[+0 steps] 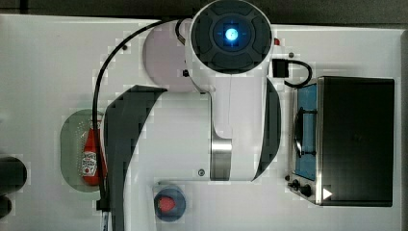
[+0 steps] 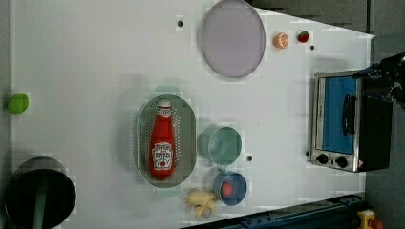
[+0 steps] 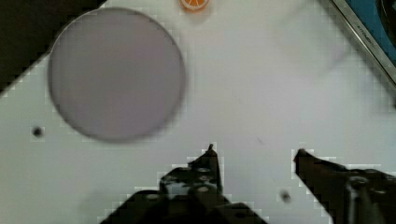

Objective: Pick ketchup from strainer and place it on the table

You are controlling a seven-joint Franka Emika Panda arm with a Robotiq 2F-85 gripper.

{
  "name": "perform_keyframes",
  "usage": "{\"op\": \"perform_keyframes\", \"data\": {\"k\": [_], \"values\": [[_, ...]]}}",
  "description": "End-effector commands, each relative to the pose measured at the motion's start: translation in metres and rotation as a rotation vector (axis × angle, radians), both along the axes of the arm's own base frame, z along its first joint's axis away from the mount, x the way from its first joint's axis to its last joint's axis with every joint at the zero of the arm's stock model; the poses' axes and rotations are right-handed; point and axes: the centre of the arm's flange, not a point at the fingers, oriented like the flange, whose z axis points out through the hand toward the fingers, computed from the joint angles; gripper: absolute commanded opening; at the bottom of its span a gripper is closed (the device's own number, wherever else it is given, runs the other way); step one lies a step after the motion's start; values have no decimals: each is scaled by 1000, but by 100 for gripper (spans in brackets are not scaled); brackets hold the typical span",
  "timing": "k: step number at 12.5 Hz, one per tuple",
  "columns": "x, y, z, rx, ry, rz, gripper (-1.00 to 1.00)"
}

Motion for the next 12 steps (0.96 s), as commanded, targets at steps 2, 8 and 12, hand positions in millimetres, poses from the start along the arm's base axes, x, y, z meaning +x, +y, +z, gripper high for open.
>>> {"op": "perform_keyframes", "data": {"k": [2,8,12], "values": [[-87,-5,73,11,-5,-190,81],[-81,127,47,-26,1,60,100],[-105,241,16,-51,33,284,100]]}}
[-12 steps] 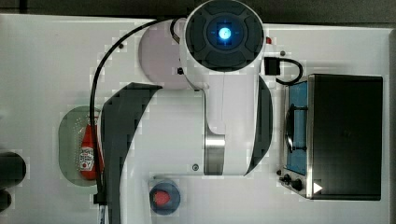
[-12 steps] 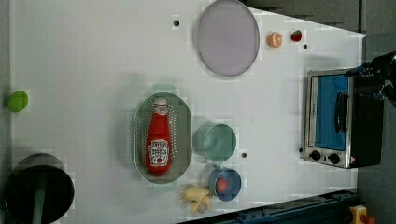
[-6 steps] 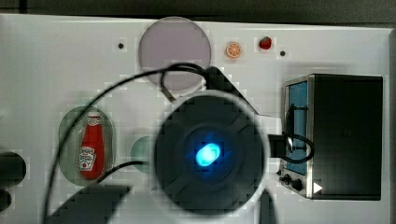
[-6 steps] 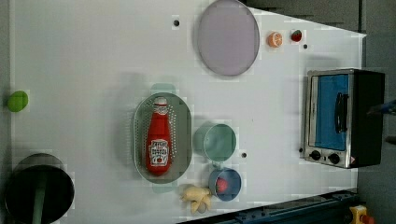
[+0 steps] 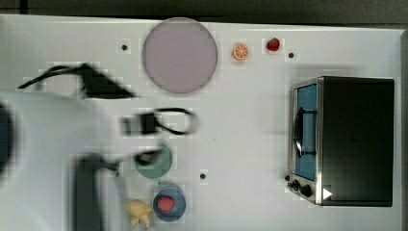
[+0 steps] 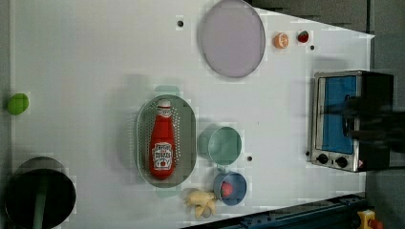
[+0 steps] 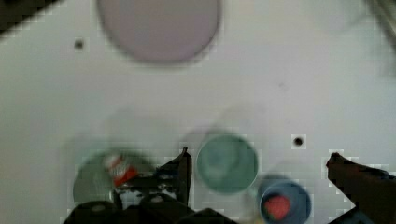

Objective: Pick ketchup from strainer and place it on the table

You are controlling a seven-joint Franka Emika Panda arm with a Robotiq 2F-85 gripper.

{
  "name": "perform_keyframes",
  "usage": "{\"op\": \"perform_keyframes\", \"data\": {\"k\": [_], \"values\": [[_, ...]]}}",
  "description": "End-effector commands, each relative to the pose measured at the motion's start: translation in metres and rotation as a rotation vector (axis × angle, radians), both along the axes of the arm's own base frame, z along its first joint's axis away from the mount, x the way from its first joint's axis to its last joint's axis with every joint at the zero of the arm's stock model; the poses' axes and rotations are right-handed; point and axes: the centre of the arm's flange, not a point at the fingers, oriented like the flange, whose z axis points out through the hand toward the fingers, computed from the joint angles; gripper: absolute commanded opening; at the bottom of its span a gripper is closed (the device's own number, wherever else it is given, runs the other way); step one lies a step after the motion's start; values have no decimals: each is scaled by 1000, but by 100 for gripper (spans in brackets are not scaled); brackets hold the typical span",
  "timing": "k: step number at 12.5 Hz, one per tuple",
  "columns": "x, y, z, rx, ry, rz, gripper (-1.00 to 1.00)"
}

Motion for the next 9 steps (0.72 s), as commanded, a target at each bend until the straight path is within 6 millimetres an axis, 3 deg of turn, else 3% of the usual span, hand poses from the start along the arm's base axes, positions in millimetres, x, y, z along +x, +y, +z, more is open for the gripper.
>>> {"op": "perform_keyframes", "data": {"k": [1,5,9], "values": [[-28,77,-35,-23,59,110,100],[-59,153,-83,-11,104,270,100],[-84,185,-160,38,103,357,100]]}}
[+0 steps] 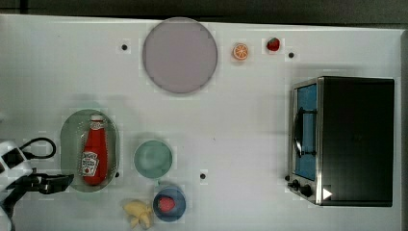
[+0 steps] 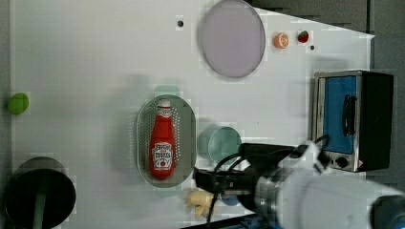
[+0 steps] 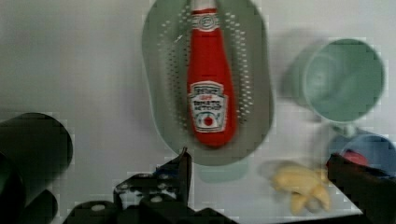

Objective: Pick ketchup from strainer and place it on the table

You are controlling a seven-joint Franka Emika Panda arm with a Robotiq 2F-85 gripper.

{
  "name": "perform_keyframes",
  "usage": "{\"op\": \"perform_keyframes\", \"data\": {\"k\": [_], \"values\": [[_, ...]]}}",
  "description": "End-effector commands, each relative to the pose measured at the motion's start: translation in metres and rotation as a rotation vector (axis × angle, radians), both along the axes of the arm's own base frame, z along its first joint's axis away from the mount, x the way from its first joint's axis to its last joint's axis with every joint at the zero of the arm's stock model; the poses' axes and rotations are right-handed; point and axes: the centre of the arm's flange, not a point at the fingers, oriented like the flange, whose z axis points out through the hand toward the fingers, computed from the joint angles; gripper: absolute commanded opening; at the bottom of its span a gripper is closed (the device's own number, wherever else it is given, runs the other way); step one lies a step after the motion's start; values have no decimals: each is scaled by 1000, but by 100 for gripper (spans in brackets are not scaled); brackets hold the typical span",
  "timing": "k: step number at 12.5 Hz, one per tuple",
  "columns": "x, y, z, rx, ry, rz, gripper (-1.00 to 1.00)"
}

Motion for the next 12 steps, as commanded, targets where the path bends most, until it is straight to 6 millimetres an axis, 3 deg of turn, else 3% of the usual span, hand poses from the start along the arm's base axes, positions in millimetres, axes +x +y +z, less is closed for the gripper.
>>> {"op": "perform_keyframes", "data": {"k": [1,5,12], "values": [[6,-11,-58,33,10,-55,100],[-2,-18,-132,86,-51,17,100],[3,-18,-213,165,-16,119,100]]}}
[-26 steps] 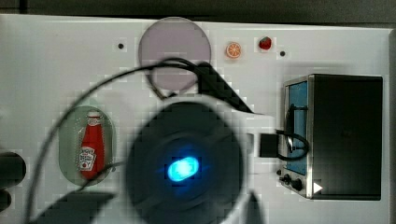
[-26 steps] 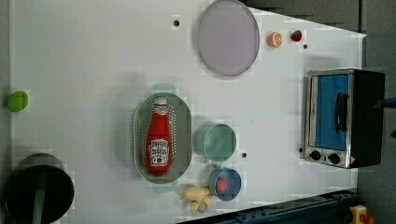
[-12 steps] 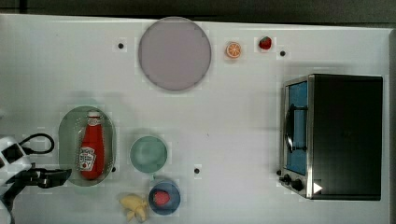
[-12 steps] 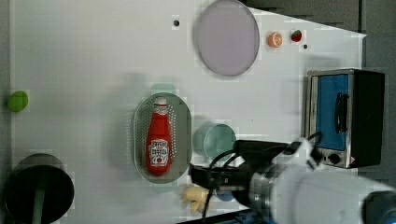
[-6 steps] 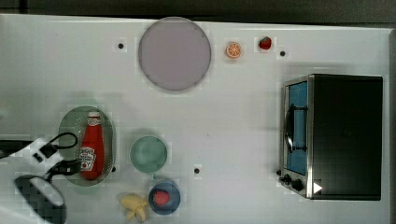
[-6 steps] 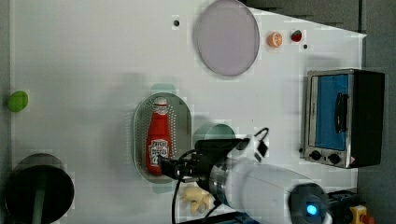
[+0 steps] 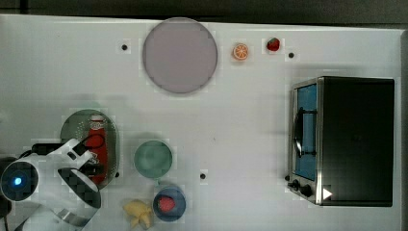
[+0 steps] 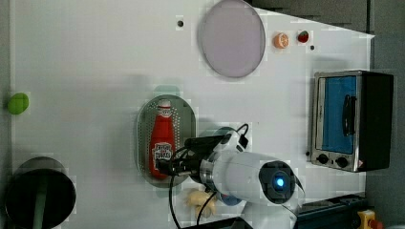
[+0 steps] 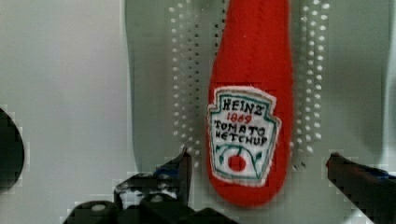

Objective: Pick ketchup from strainer and place it on the table

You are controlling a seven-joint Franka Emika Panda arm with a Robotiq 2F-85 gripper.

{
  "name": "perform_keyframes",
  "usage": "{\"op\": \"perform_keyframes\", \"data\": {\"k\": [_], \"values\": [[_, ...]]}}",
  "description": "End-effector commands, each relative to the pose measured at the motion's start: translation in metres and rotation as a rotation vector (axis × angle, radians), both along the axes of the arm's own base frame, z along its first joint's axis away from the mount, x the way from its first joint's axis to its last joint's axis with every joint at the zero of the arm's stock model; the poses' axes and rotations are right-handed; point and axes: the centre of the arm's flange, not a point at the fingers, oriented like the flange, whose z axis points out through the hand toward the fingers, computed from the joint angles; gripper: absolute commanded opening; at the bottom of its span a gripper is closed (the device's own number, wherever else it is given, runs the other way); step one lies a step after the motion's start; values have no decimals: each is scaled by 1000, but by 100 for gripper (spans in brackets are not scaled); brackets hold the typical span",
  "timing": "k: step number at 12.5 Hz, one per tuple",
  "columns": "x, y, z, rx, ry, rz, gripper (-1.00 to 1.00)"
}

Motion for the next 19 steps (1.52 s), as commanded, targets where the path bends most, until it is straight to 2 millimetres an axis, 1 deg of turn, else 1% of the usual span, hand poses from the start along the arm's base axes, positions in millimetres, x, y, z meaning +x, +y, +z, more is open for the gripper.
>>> {"op": "perform_keyframes", "data": {"k": [1,4,8,10,11,13,14,16,18,19], "values": [[10,3,-13,39,-13,-29,100],[10,4,-42,52,11,-60,100],[19,12,-72,46,37,-95,100],[23,13,-83,40,44,-103,100],[22,12,-85,34,44,-100,91],[24,12,-82,32,36,-102,43],[22,16,-79,41,32,-98,21],[25,18,-67,36,13,-92,19],[32,18,-40,28,-41,-88,19],[34,20,-21,18,-64,-94,19]]}}
